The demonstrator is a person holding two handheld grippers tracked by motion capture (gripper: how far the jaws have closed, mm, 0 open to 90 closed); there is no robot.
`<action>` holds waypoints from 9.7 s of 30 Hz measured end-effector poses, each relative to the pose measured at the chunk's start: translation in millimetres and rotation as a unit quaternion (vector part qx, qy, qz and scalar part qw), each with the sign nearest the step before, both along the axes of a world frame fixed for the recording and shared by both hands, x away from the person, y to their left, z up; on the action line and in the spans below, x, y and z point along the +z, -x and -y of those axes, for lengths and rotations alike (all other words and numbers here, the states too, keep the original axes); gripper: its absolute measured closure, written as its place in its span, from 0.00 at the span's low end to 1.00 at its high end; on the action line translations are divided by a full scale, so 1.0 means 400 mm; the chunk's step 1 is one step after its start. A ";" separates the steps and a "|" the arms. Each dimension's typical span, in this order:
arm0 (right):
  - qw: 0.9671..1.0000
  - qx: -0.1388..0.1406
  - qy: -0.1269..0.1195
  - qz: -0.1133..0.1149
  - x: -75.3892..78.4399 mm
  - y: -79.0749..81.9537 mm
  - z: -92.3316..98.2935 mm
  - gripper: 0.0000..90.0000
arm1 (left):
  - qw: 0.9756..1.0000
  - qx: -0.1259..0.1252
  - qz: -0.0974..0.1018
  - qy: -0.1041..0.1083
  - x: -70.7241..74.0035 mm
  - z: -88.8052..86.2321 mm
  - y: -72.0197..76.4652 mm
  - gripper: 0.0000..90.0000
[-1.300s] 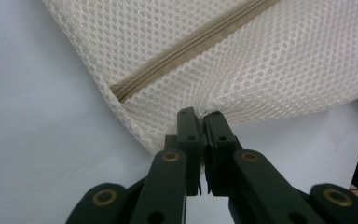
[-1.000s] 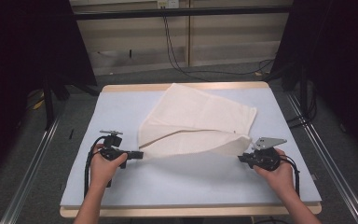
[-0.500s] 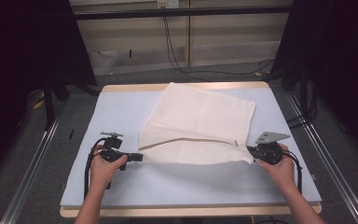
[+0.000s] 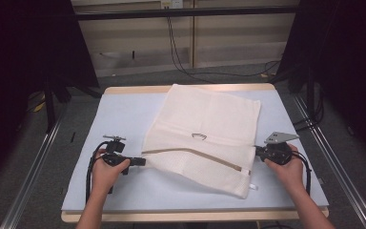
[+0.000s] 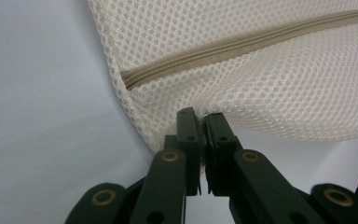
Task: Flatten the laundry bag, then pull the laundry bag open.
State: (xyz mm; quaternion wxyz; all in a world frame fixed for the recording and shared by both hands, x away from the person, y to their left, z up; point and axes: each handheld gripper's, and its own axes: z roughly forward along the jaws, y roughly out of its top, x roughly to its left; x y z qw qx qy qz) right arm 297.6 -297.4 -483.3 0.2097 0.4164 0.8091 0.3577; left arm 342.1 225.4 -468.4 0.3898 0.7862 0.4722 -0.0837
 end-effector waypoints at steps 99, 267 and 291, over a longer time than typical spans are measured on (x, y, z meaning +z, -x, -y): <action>0.997 -0.050 -0.052 -0.037 0.005 0.112 -0.072 0.52 | 0.993 0.049 0.075 -0.076 -0.014 0.052 -0.098 0.49; 0.998 0.033 -0.039 -0.027 0.044 0.106 -0.078 1.00 | 0.998 -0.004 0.052 -0.023 0.065 0.166 0.010 0.58; 0.999 0.024 -0.018 -0.029 0.037 0.135 -0.067 1.00 | 0.998 -0.061 -0.005 0.015 0.065 0.384 0.059 0.66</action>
